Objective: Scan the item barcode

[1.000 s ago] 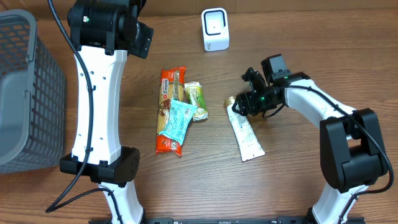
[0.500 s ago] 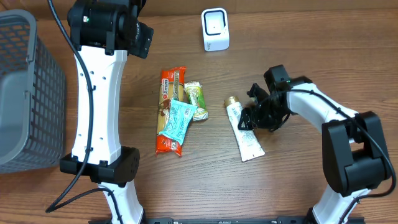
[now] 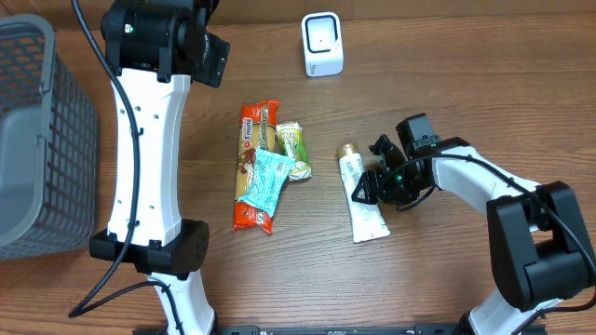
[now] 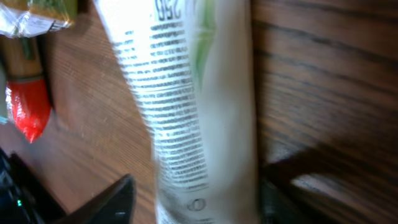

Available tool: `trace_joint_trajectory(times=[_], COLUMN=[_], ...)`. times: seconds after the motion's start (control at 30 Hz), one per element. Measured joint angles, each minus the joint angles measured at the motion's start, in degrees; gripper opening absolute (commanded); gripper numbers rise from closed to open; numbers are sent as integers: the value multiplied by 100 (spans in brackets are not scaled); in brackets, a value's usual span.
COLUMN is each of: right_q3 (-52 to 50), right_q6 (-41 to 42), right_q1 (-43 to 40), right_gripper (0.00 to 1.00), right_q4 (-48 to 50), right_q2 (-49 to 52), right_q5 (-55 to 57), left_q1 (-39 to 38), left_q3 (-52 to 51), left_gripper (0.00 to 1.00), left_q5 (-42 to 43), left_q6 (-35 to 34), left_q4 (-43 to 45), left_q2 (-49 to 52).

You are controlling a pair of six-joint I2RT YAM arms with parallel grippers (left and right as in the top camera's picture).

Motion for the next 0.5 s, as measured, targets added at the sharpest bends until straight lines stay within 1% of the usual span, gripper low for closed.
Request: trace_joint_trajectory(times=[0.1,0.17,0.2,0.27,0.37,0.5], right_q3=[-98,-142,-149,-142,-4,476], right_q6=[98,166,170,212,225,227], right_q1=[0,-11,-24,-44,-111,-173], right_gripper=[15,6,4,4,4,4], right_q4=[127,201,243,317,170,-459], right_q2=[59,105,101,96,195,302], right_q5=[-127,-332,-452,-654,-809,-673], left_q1=[0,0,0,0,0,0], left_q3=[0,0,0,0,0,0], left_gripper=[100,99,100,100,100,99], left_q5=[0,-2,0,0,0,0], left_q6=[0,0,0,0,0,0], left_q4=[0,0,0,0,-2,0], left_q2=[0,0,0,0,0,0])
